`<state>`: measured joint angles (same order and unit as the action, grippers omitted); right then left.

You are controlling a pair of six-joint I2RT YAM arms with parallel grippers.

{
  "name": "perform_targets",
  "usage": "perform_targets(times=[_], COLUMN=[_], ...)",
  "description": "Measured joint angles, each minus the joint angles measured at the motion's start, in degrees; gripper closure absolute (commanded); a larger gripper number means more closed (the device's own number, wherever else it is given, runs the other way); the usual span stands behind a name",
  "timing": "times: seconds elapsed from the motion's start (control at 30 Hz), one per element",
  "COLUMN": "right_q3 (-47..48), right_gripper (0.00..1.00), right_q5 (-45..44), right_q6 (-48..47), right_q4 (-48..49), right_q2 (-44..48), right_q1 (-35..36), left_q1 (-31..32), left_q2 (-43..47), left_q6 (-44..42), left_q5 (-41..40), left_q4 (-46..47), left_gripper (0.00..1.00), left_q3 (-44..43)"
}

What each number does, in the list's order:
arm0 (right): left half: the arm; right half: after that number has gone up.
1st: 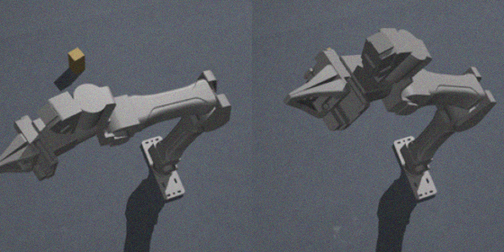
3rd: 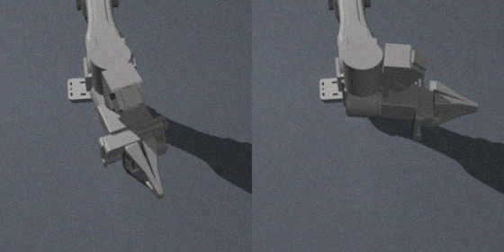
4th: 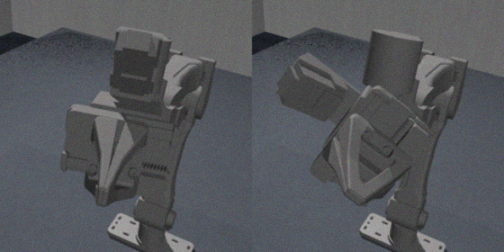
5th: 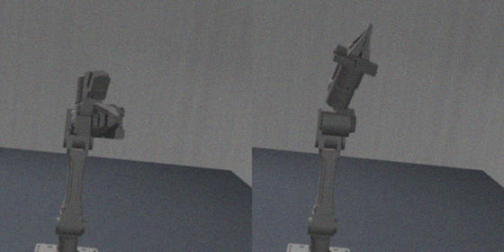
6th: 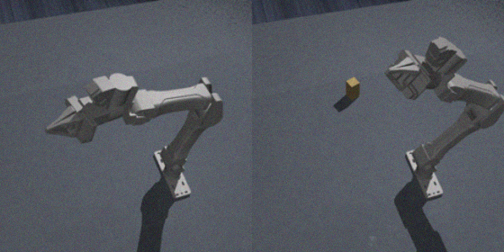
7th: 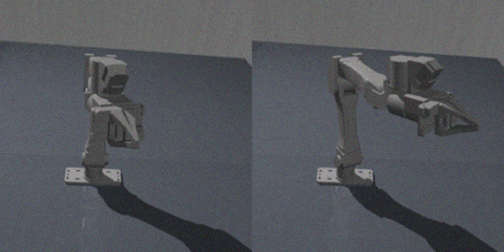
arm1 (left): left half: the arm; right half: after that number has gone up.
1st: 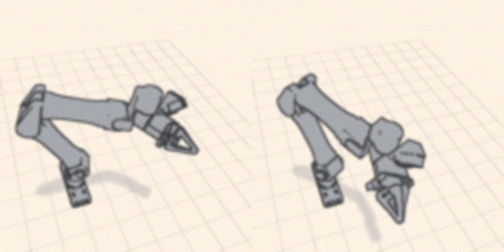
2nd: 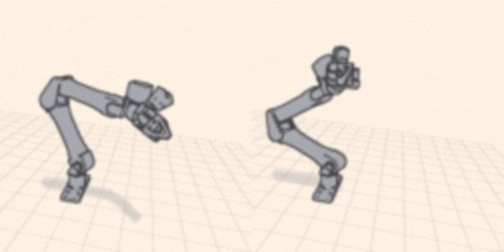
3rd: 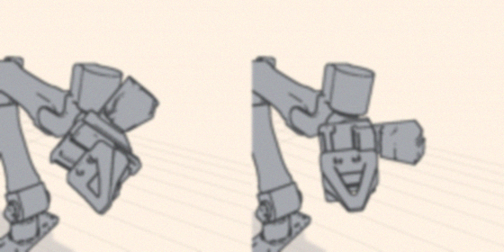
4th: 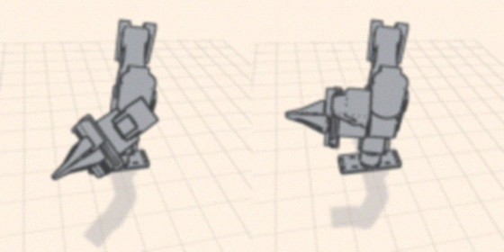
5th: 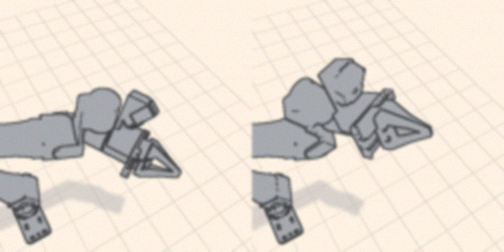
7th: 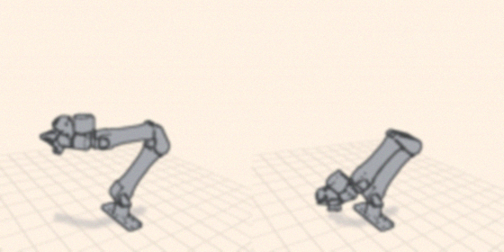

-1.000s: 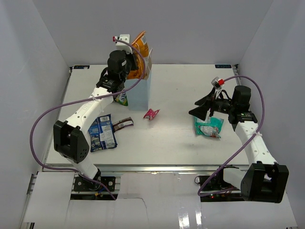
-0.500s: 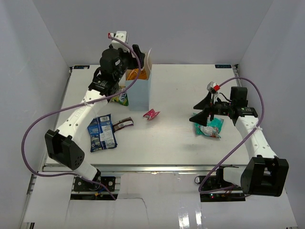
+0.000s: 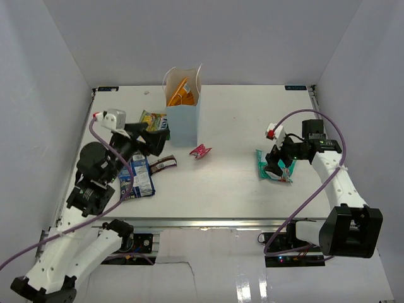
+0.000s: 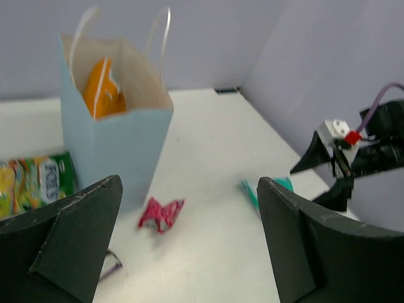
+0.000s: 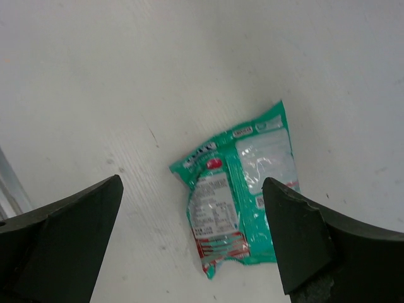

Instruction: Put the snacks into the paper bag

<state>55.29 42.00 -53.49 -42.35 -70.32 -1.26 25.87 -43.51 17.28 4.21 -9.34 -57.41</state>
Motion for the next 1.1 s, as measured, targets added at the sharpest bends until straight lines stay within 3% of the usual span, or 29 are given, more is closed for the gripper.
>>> perform_targets(times=[0.1,0.27,0.67,0.87,1.07,1.1], right_q3=[-1.6,-1.7,-8.4,-10.8,-12.5,-12.7], right_gripper=[0.04,0.04,0.0,0.18,0.47,0.55], right_q5=[-9.0,-17.5,-27.2,-28.7,-29.0,-29.0], right_q6=[-3.9,-8.8,-8.5,-8.0,-7.7,-7.6], right_q4=[-0.1,-0.1,10.5,13.9,17.4,17.8], right_q2=[1.3,-2.6,-10.6,-10.8,-10.0,-9.7], right_q1=[0.2,0.2,2.8,4.3,4.3,4.3], left_q1=[0.0,0.0,0.0,0.0,0.0,0.0], left_q2=[7.5,10.3,9.5,2.8,-1.6,-2.2], left_q6=[3.1,11.5,32.0,38.7,43.7,44.3], left_q5=[1.8,5.4,7.1,9.2,12.8,13.2], left_q4=[-2.6,-5.4,-2.3,2.0,7.2,8.0], left_gripper=[0.02,0.02,0.05,0.11,0.18,0.19], left_q3=[9.4,19.7,30.1,31.9,33.4,33.4])
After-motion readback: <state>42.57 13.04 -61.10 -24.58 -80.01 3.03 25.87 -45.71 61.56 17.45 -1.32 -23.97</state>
